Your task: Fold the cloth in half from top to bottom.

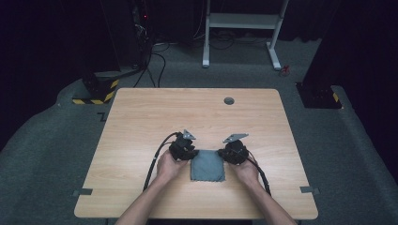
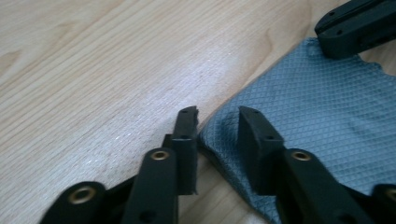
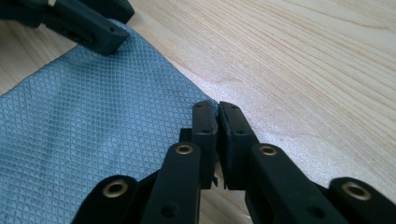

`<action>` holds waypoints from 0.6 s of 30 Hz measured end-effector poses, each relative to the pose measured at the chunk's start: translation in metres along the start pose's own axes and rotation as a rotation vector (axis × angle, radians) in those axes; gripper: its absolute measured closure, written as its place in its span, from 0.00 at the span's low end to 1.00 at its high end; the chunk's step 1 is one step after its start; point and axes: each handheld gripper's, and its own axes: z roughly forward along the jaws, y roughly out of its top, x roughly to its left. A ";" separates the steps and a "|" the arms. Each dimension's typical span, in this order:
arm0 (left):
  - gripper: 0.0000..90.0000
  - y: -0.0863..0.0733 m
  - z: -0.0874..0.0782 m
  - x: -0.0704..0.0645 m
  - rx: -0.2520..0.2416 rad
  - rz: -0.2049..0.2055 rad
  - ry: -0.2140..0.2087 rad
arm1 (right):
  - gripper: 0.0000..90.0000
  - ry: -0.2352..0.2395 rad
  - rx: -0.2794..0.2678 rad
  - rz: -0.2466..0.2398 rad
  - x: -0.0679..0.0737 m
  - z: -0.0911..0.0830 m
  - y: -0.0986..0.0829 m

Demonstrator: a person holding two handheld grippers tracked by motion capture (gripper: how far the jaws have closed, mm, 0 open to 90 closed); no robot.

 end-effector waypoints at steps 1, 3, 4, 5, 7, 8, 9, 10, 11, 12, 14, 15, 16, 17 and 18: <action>0.87 0.000 0.000 0.000 -0.003 0.002 -0.015 | 0.97 0.003 0.003 0.002 0.000 0.000 0.000; 0.93 0.000 0.000 -0.001 0.001 0.016 -0.021 | 0.97 0.002 0.006 0.000 0.000 0.000 0.001; 0.94 0.000 0.000 0.000 -0.004 0.012 -0.023 | 0.98 -0.003 0.010 -0.001 0.000 0.000 0.003; 0.95 0.000 0.000 0.002 -0.003 0.004 -0.032 | 0.98 -0.006 0.007 -0.011 0.000 0.000 0.004; 0.95 0.000 0.000 0.007 -0.016 -0.018 -0.043 | 0.98 -0.010 0.008 -0.014 0.000 0.000 0.008; 0.95 -0.001 0.000 0.008 -0.022 -0.027 -0.046 | 0.98 -0.013 -0.007 -0.028 -0.002 0.001 0.010; 0.95 -0.001 0.000 0.008 -0.022 -0.027 -0.046 | 0.98 -0.013 -0.007 -0.028 -0.002 0.001 0.010; 0.95 0.000 0.000 0.012 -0.045 -0.045 -0.045 | 0.98 -0.014 -0.007 -0.006 -0.003 0.001 0.012; 0.95 0.000 0.000 0.012 -0.045 -0.045 -0.045 | 0.98 -0.014 -0.007 -0.006 -0.003 0.001 0.012; 0.95 0.001 0.001 0.014 -0.036 -0.055 -0.047 | 0.98 -0.019 -0.011 -0.011 -0.004 0.002 0.013; 0.95 0.007 0.002 0.017 -0.039 -0.057 -0.030 | 0.98 -0.036 -0.008 -0.004 -0.005 0.004 0.019; 0.95 0.009 0.001 0.019 -0.047 -0.059 -0.020 | 0.98 -0.040 -0.008 0.001 -0.006 0.005 0.020; 0.95 0.009 0.001 0.019 -0.047 -0.059 -0.020 | 0.98 -0.045 -0.017 0.012 -0.007 0.005 0.022; 0.95 0.013 0.001 0.021 -0.046 -0.065 -0.019 | 0.98 -0.045 -0.019 0.019 -0.009 0.006 0.023; 0.95 0.015 0.002 0.022 -0.044 -0.060 -0.012 | 0.98 -0.046 -0.019 0.025 -0.010 0.008 0.023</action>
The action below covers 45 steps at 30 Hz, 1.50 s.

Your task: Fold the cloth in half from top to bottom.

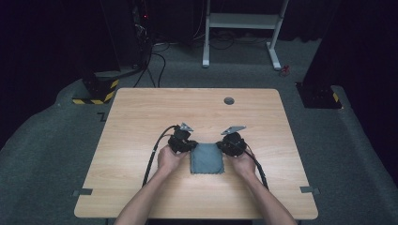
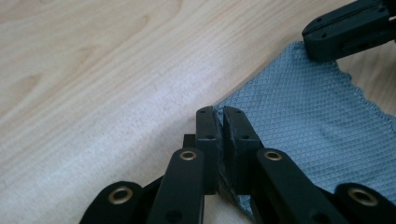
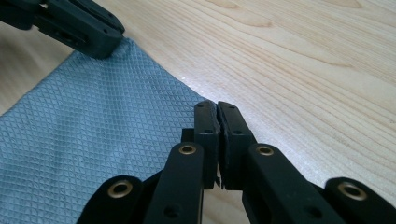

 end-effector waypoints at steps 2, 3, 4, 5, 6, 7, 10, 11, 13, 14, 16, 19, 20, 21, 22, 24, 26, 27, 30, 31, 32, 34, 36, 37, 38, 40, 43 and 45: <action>0.95 0.001 0.000 0.001 0.000 0.008 0.005 | 0.98 -0.004 0.003 0.005 -0.001 0.002 0.001; 0.95 0.002 0.002 0.003 -0.008 0.007 0.008 | 0.98 -0.010 0.007 0.012 -0.001 0.003 0.001; 0.94 0.002 0.004 0.006 -0.004 -0.006 0.005 | 0.98 -0.016 0.012 0.023 -0.003 0.005 0.003; 0.94 0.003 0.006 0.007 -0.004 -0.015 0.004 | 0.98 -0.017 0.012 0.028 -0.003 0.007 0.004; 0.94 0.003 0.006 0.007 -0.004 -0.015 0.004 | 0.98 -0.017 0.012 0.028 -0.003 0.007 0.004; 0.94 0.003 0.008 0.008 0.000 -0.016 0.005 | 0.97 -0.019 0.010 0.015 -0.005 0.008 0.004; 0.90 0.003 0.011 0.009 0.009 -0.015 0.021 | 0.97 -0.023 0.019 0.025 -0.006 0.011 0.005; 0.89 0.003 0.011 0.009 0.009 -0.015 0.021 | 0.97 -0.023 0.019 0.025 -0.006 0.011 0.005; 0.82 0.001 0.011 0.010 0.009 -0.026 0.025 | 0.92 -0.023 0.025 0.029 -0.007 0.013 0.004; 0.73 0.000 0.011 0.012 -0.008 -0.052 0.031 | 0.85 -0.021 0.021 0.041 -0.008 0.013 0.004; 0.62 -0.003 0.005 0.015 -0.040 -0.090 0.024 | 0.82 -0.033 0.021 0.050 -0.009 0.011 0.004; 0.56 -0.005 -0.005 0.017 -0.080 -0.112 0.027 | 0.78 -0.032 -0.017 0.048 -0.008 0.000 0.004; 0.55 -0.006 -0.008 0.018 -0.087 -0.113 0.029 | 0.77 -0.029 -0.026 0.053 -0.008 -0.004 0.004; 0.55 -0.006 -0.013 0.017 -0.101 -0.112 0.031 | 0.77 -0.026 -0.034 0.052 -0.008 -0.006 0.004; 0.54 -0.007 -0.017 0.017 -0.107 -0.100 0.037 | 0.76 -0.023 -0.044 0.053 -0.007 -0.010 0.003; 0.54 -0.008 -0.025 0.016 -0.125 -0.094 0.039 | 0.75 -0.015 -0.062 0.057 -0.007 -0.015 0.002; 0.53 -0.009 -0.029 0.015 -0.131 -0.088 0.043 | 0.75 -0.013 -0.069 0.059 -0.007 -0.018 0.001; 0.53 -0.012 -0.037 0.014 -0.144 -0.083 0.051 | 0.75 -0.009 -0.081 0.062 -0.007 -0.024 -0.002; 0.53 -0.019 -0.047 0.016 -0.159 -0.091 0.056 | 0.74 -0.010 -0.101 0.073 -0.009 -0.037 -0.009; 0.53 -0.019 -0.047 0.016 -0.159 -0.091 0.056 | 0.73 -0.010 -0.117 0.080 -0.010 -0.041 -0.012; 0.53 -0.024 -0.053 0.017 -0.166 -0.094 0.064 | 0.73 -0.011 -0.127 0.087 -0.012 -0.045 -0.015; 0.53 -0.030 -0.061 0.020 -0.173 -0.110 0.069 | 0.73 -0.013 -0.147 0.108 -0.017 -0.055 -0.021; 0.53 -0.032 -0.063 0.021 -0.180 -0.111 0.073 | 0.73 -0.011 -0.161 0.115 -0.019 -0.059 -0.024; 0.53 -0.037 -0.071 0.022 -0.207 -0.129 0.069 | 0.73 -0.011 -0.186 0.129 -0.022 -0.068 -0.029; 0.53 -0.037 -0.071 0.022 -0.207 -0.129 0.069 | 0.73 -0.011 -0.186 0.129 -0.022 -0.068 -0.029; 0.53 -0.040 -0.078 0.021 -0.226 -0.133 0.070 | 0.73 -0.007 -0.213 0.150 -0.024 -0.078 -0.035; 0.53 -0.043 -0.085 0.018 -0.243 -0.126 0.070 | 0.73 -0.007 -0.223 0.149 -0.023 -0.084 -0.040; 0.53 -0.044 -0.089 0.017 -0.254 -0.129 0.066 | 0.73 -0.006 -0.228 0.150 -0.023 -0.085 -0.041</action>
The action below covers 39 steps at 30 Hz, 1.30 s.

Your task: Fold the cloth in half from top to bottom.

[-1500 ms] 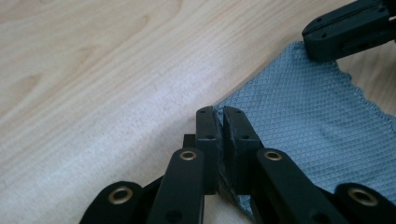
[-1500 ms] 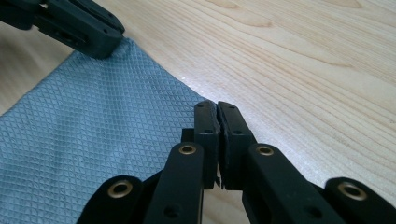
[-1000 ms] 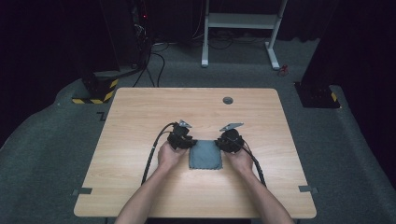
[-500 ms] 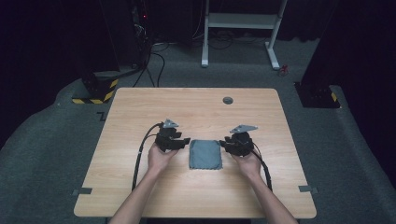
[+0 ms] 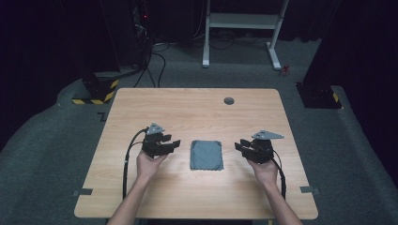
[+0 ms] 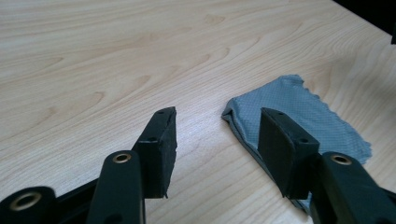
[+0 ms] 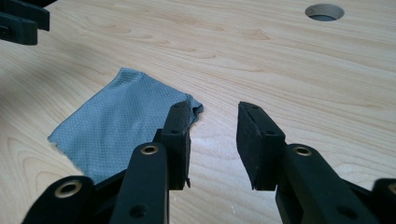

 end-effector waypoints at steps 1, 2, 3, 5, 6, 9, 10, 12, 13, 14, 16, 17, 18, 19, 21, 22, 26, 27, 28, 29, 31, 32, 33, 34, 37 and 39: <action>0.53 -0.002 -0.004 0.000 -0.010 -0.001 0.002 | 0.73 -0.001 -0.011 0.002 0.000 -0.005 -0.003; 0.53 -0.002 -0.004 0.000 -0.010 -0.001 0.002 | 0.73 -0.001 -0.011 0.002 0.000 -0.005 -0.003; 0.53 -0.003 -0.006 0.000 -0.012 -0.002 0.005 | 0.73 -0.001 -0.012 0.006 0.000 -0.007 -0.004; 0.53 -0.008 -0.011 0.001 -0.016 -0.007 0.010 | 0.72 -0.002 -0.020 0.011 -0.001 -0.011 -0.006; 0.53 -0.013 -0.014 0.002 -0.017 -0.015 0.013 | 0.72 -0.005 -0.027 0.012 -0.002 -0.015 -0.009; 0.53 -0.020 -0.020 0.003 -0.011 -0.010 0.026 | 0.72 -0.010 -0.032 0.016 -0.004 -0.020 -0.013; 0.53 -0.020 -0.020 0.003 -0.011 -0.010 0.026 | 0.72 -0.010 -0.032 0.016 -0.004 -0.020 -0.013; 0.53 -0.023 -0.023 0.004 -0.009 -0.015 0.027 | 0.72 -0.014 -0.039 0.017 -0.005 -0.023 -0.016; 0.53 -0.025 -0.024 0.004 -0.011 -0.014 0.032 | 0.72 -0.015 -0.040 0.022 -0.006 -0.025 -0.017; 0.53 -0.026 -0.025 0.004 -0.012 -0.013 0.034 | 0.72 -0.016 -0.043 0.031 -0.007 -0.027 -0.020; 0.53 -0.028 -0.028 0.005 -0.019 -0.021 0.036 | 0.72 -0.016 -0.040 0.033 -0.007 -0.028 -0.021; 0.53 -0.031 -0.030 0.006 -0.023 -0.024 0.038 | 0.72 -0.018 -0.043 0.037 -0.007 -0.029 -0.024; 0.53 -0.032 -0.031 0.006 -0.026 -0.029 0.040 | 0.72 -0.018 -0.045 0.037 -0.008 -0.030 -0.025; 0.53 -0.032 -0.031 0.006 -0.026 -0.029 0.040 | 0.72 -0.018 -0.045 0.037 -0.008 -0.030 -0.025; 0.53 -0.035 -0.033 0.008 -0.026 -0.035 0.043 | 0.72 -0.021 -0.050 0.038 -0.007 -0.032 -0.028; 0.53 -0.038 -0.035 0.008 -0.028 -0.044 0.048 | 0.72 -0.019 -0.052 0.044 -0.007 -0.034 -0.030; 0.53 -0.045 -0.039 0.010 -0.025 -0.048 0.056 | 0.72 -0.026 -0.054 0.045 -0.007 -0.038 -0.034; 0.53 -0.045 -0.039 0.010 -0.025 -0.048 0.056 | 0.72 -0.026 -0.054 0.045 -0.007 -0.038 -0.034; 0.53 -0.047 -0.041 0.011 -0.024 -0.052 0.059 | 0.72 -0.029 -0.053 0.048 -0.008 -0.039 -0.038; 0.53 -0.047 -0.041 0.011 -0.024 -0.052 0.059 | 0.72 -0.031 -0.053 0.055 -0.008 -0.040 -0.039; 0.53 -0.049 -0.043 0.011 -0.026 -0.053 0.062 | 0.72 -0.031 -0.055 0.048 -0.008 -0.040 -0.040; 0.53 -0.050 -0.044 0.011 -0.027 -0.051 0.064 | 0.72 -0.032 -0.053 0.057 -0.008 -0.041 -0.041; 0.53 -0.051 -0.045 0.011 -0.028 -0.050 0.068 | 0.72 -0.032 -0.057 0.062 -0.009 -0.043 -0.044; 0.53 -0.051 -0.045 0.011 -0.028 -0.050 0.068 | 0.72 -0.032 -0.057 0.062 -0.009 -0.043 -0.044; 0.53 -0.055 -0.046 0.011 -0.029 -0.050 0.076 | 0.72 -0.042 -0.055 0.068 -0.010 -0.046 -0.048; 0.53 -0.058 -0.047 0.011 -0.029 -0.051 0.083 | 0.72 -0.045 -0.053 0.074 -0.011 -0.047 -0.051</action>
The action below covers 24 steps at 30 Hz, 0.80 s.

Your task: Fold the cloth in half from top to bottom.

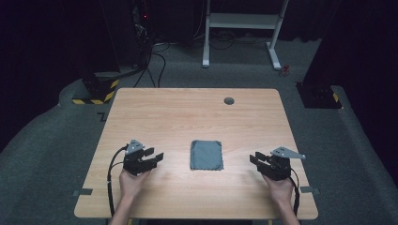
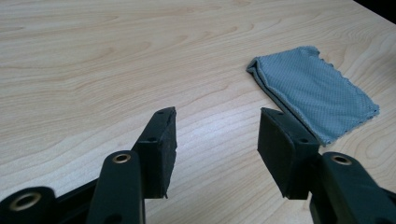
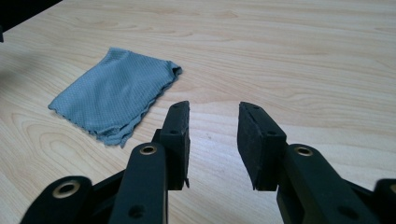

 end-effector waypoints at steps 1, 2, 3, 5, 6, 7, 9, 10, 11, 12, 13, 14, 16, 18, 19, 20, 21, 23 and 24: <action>0.53 0.000 0.000 0.000 0.000 0.000 0.000 | 0.72 0.000 0.000 0.000 0.000 0.000 0.000; 0.53 -0.002 0.000 0.001 0.003 0.001 0.005 | 0.72 -0.001 0.002 0.009 -0.002 -0.001 -0.003; 0.53 -0.002 0.000 0.001 0.003 0.001 0.005 | 0.72 -0.002 -0.001 0.005 -0.003 -0.001 -0.003; 0.53 -0.006 -0.001 0.002 0.005 -0.011 0.013 | 0.72 -0.008 0.002 0.014 -0.005 -0.003 -0.006; 0.53 -0.006 -0.001 0.002 0.005 -0.011 0.013 | 0.72 -0.008 0.002 0.014 -0.005 -0.003 -0.006; 0.53 -0.008 0.000 0.003 0.009 -0.008 0.018 | 0.72 -0.021 0.010 0.014 -0.007 -0.003 -0.009; 0.53 -0.011 0.001 0.004 0.018 -0.007 0.029 | 0.71 -0.034 0.022 0.013 -0.008 -0.002 -0.012; 0.53 -0.013 0.002 0.004 0.022 -0.009 0.031 | 0.71 -0.034 0.022 0.013 -0.008 -0.002 -0.012; 0.53 -0.015 0.002 0.005 0.028 -0.006 0.036 | 0.71 -0.037 0.027 0.008 -0.009 -0.002 -0.014; 0.53 -0.016 0.003 0.005 0.041 -0.003 0.046 | 0.71 -0.044 0.034 0.020 -0.009 -0.002 -0.016; 0.53 -0.018 0.004 0.006 0.041 -0.006 0.044 | 0.71 -0.051 0.043 0.018 -0.010 -0.002 -0.018; 0.53 -0.020 0.004 0.006 0.044 -0.013 0.043 | 0.71 -0.054 0.044 0.012 -0.011 -0.001 -0.019; 0.53 -0.023 0.005 0.007 0.052 -0.013 0.049 | 0.71 -0.064 0.052 0.013 -0.012 -0.001 -0.022; 0.53 -0.025 0.006 0.008 0.057 -0.009 0.058 | 0.70 -0.079 0.061 0.006 -0.013 0.000 -0.024; 0.53 -0.027 0.007 0.008 0.065 -0.007 0.066 | 0.70 -0.088 0.070 0.005 -0.014 0.000 -0.026; 0.53 -0.027 0.007 0.008 0.065 -0.007 0.066 | 0.70 -0.092 0.075 -0.002 -0.014 0.001 -0.026; 0.53 -0.029 0.009 0.008 0.080 0.003 0.081 | 0.70 -0.096 0.086 0.006 -0.015 0.002 -0.027; 0.53 -0.029 0.010 0.008 0.084 0.015 0.096 | 0.70 -0.107 0.095 0.004 -0.016 0.003 -0.028; 0.53 -0.029 0.010 0.009 0.084 0.015 0.099 | 0.69 -0.113 0.098 0.003 -0.016 0.003 -0.029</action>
